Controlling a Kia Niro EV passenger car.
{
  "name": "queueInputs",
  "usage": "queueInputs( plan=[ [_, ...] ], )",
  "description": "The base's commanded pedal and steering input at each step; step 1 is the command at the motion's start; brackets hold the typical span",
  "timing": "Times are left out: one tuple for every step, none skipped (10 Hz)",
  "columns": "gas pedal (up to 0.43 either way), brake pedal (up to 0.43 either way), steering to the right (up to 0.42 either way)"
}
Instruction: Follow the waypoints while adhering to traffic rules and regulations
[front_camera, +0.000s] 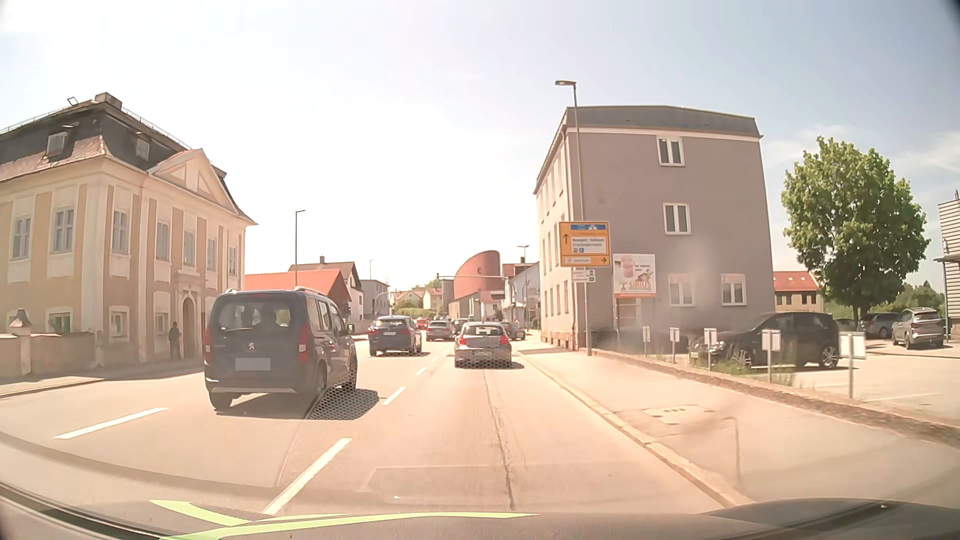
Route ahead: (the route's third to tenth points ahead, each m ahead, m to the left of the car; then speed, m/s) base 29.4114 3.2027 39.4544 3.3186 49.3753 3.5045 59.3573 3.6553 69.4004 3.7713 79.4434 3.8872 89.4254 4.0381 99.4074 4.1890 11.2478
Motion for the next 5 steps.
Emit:
queueInputs(
  plan=[
    [0.098,0.0,-0.004],
    [0.098,0.0,-0.004],
    [0.098,0.0,-0.004],
    [0.098,0.0,-0.004],
    [0.098,0.0,-0.004]
  ],
)
